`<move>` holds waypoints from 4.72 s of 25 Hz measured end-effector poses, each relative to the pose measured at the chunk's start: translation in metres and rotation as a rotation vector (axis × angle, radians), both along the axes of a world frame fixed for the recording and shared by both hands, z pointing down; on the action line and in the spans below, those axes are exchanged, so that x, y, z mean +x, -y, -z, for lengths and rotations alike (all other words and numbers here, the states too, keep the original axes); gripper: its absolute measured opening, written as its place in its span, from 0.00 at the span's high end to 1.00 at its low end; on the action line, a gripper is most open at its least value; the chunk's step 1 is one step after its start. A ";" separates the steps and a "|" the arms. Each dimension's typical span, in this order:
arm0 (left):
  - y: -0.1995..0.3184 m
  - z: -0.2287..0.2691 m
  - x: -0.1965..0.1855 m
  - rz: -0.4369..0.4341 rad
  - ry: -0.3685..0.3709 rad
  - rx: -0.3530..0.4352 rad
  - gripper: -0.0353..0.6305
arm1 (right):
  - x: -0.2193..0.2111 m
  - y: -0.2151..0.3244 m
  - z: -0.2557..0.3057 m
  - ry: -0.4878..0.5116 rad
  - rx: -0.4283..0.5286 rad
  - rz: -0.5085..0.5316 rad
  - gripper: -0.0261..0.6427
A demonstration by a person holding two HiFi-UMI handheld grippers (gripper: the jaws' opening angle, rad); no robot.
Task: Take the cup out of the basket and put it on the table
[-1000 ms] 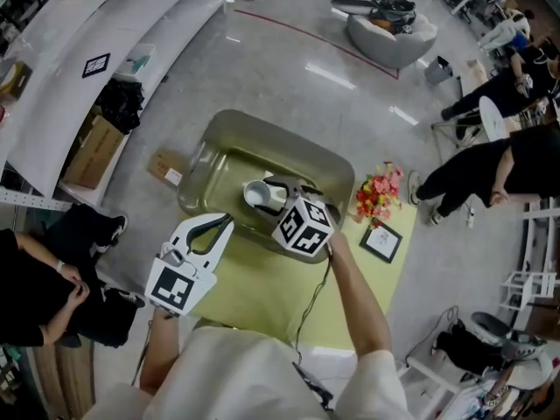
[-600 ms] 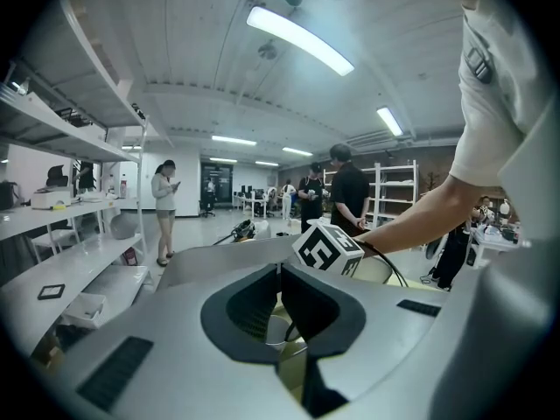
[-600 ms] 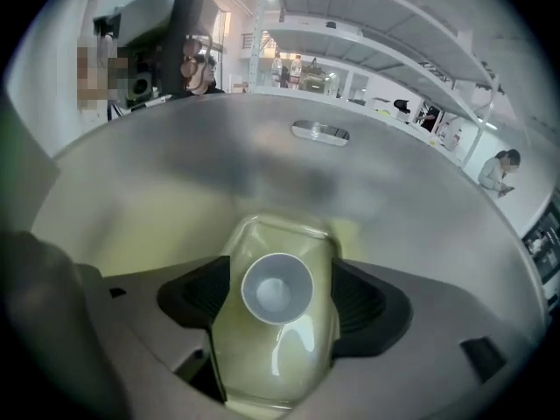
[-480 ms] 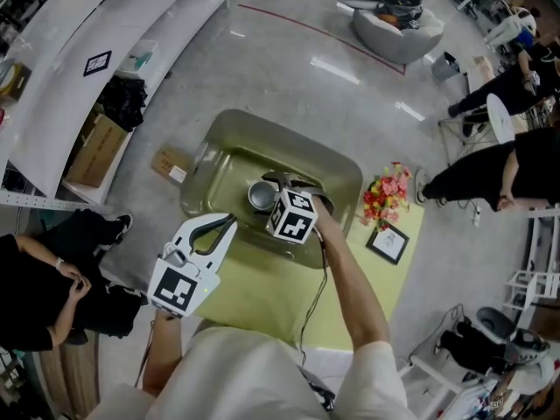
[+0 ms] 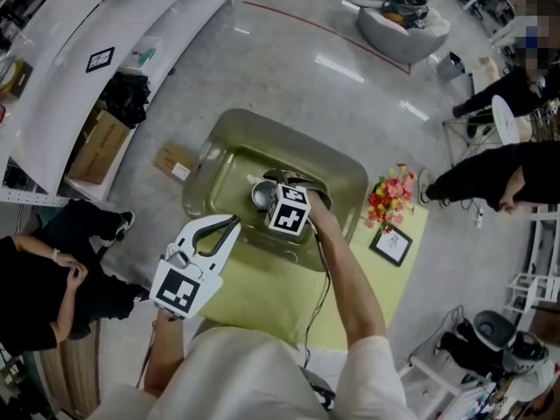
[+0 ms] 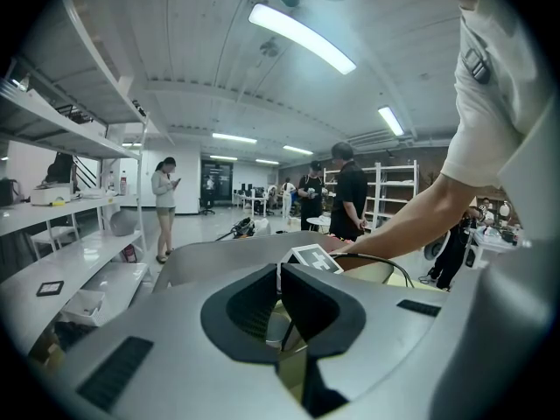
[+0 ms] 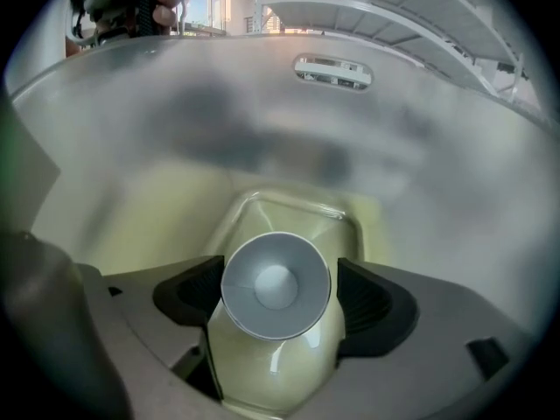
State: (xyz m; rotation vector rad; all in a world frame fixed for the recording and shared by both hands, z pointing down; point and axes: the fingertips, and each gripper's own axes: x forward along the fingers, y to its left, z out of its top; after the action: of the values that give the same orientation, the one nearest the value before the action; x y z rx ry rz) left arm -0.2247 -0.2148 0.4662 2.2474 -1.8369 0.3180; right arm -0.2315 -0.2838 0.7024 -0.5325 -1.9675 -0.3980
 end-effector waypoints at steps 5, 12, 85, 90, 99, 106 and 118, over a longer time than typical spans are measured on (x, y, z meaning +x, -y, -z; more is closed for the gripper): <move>0.000 -0.001 0.000 -0.001 -0.004 0.000 0.91 | -0.003 0.002 -0.008 -0.015 0.016 0.003 0.38; 0.000 -0.001 0.001 -0.004 0.001 -0.003 0.91 | -0.001 0.003 -0.006 -0.035 0.022 -0.001 0.40; -0.032 0.035 0.133 -0.337 0.022 0.073 0.91 | 0.164 -0.050 0.258 0.231 0.262 -0.289 0.44; -0.031 0.036 0.145 -0.373 0.011 0.077 0.91 | 0.184 -0.055 0.268 0.251 0.274 -0.333 0.44; -0.034 0.031 0.172 -0.452 -0.004 0.086 0.91 | 0.222 -0.071 0.270 0.269 0.277 -0.424 0.44; -0.041 0.027 0.201 -0.516 -0.028 0.086 0.91 | 0.252 -0.082 0.253 0.254 0.251 -0.497 0.44; -0.046 -0.019 0.242 -0.590 -0.057 0.033 0.91 | 0.293 -0.102 0.169 0.185 0.140 -0.621 0.44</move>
State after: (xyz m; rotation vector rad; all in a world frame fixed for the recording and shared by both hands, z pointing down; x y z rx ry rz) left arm 0.0176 -0.1687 0.4855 2.7471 -1.1204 0.3115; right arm 0.0610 -0.1817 0.5336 0.2195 -2.1407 -0.1897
